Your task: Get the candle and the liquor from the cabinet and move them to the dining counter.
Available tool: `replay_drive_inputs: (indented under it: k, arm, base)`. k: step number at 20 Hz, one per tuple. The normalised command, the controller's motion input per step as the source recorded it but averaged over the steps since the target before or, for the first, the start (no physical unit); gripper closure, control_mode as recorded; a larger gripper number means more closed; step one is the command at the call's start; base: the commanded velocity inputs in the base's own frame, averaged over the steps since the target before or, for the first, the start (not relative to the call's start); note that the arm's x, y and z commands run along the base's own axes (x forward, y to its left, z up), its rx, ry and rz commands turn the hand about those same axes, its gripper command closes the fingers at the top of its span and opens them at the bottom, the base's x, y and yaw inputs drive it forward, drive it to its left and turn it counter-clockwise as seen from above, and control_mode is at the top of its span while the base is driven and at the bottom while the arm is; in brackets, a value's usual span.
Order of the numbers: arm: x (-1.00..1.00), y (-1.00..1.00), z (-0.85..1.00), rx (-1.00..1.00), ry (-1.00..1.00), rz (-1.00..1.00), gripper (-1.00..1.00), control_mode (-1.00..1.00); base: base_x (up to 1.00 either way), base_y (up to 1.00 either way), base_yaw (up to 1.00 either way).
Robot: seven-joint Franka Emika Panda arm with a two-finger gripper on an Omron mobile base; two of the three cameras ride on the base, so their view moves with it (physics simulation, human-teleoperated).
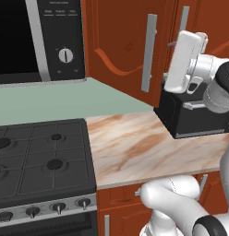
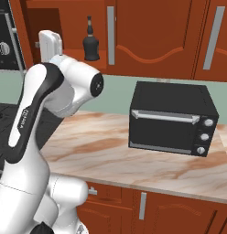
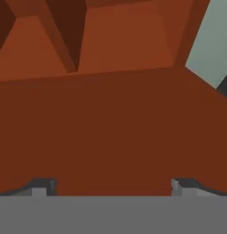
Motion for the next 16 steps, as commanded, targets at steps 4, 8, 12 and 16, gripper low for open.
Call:
replay_drive_inputs:
  k: [4,8,12,16]
  arm:
    - [-0.21,0.37,0.00,0.03,0.00,0.24,-1.00,-1.00]
    - [-0.46,0.41,0.00,0.00,0.00,0.20,-1.00,-1.00]
    - [-0.55,0.41,0.00,0.00,0.00,0.19,-1.00,-1.00]
    - [-0.53,0.51,-0.01,0.00,-0.01,0.14,-1.00,-1.00]
  base:
    - [0.00,0.00,0.00]
    - [0.00,0.00,0.00]
    - [0.00,0.00,0.00]
    - [0.00,0.00,0.00]
